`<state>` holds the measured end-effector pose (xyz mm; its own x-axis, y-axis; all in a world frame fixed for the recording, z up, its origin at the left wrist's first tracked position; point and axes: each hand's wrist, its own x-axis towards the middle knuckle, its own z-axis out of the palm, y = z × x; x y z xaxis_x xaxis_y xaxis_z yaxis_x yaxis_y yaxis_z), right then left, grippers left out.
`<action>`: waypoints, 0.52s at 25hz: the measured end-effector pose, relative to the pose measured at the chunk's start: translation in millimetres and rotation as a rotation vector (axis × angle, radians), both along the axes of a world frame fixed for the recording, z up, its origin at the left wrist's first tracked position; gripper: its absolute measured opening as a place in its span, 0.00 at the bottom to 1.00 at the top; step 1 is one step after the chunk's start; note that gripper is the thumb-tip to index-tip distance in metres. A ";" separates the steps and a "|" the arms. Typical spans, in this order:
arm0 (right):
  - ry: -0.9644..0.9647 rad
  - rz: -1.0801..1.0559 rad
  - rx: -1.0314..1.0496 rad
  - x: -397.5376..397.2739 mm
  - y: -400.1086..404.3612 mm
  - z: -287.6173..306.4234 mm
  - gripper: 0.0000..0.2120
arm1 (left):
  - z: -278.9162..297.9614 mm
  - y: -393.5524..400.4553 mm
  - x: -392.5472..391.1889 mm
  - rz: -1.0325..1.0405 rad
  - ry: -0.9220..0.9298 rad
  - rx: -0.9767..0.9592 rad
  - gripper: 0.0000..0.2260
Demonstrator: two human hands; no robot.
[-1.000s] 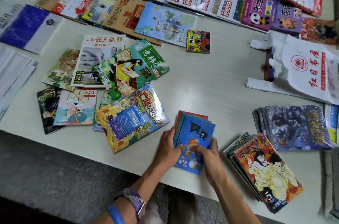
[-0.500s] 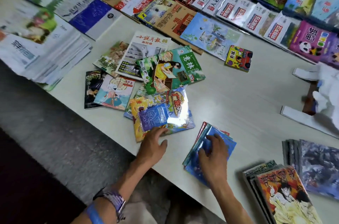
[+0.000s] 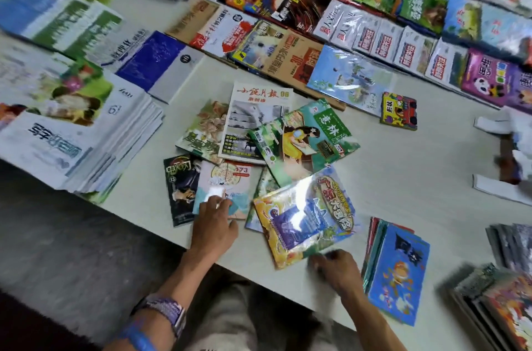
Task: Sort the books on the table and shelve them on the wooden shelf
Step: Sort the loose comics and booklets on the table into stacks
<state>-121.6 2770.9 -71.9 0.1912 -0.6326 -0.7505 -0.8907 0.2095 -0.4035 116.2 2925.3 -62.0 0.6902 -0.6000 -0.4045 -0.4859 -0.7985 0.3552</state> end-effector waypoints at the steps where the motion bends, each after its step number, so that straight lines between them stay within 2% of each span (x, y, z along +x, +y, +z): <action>1: -0.083 -0.176 0.070 6.2 -1.2 1.1 0.13 | -1.6 -0.9 8.4 -0.018 0.004 -0.002 0.21; 3: -0.208 -0.464 0.179 18.5 2.2 3.6 0.11 | -3.1 -3.7 19.3 -0.074 0.033 -0.004 0.21; 6: -0.294 -0.731 0.243 38.2 9.7 2.2 0.13 | -3.7 -16.1 28.8 -0.151 0.186 -0.022 0.22; 7: -0.308 -0.778 0.239 43.7 10.6 2.0 0.12 | -3.1 -21.3 26.8 -0.206 0.201 -0.033 0.24; 10: -0.284 -0.814 0.171 45.4 11.4 -1.7 0.11 | -2.4 -40.0 10.7 -0.522 0.090 0.010 0.32; 13: -0.295 -0.798 0.133 30.2 11.4 3.3 0.11 | -1.5 -58.3 -4.1 -0.522 0.078 0.053 0.30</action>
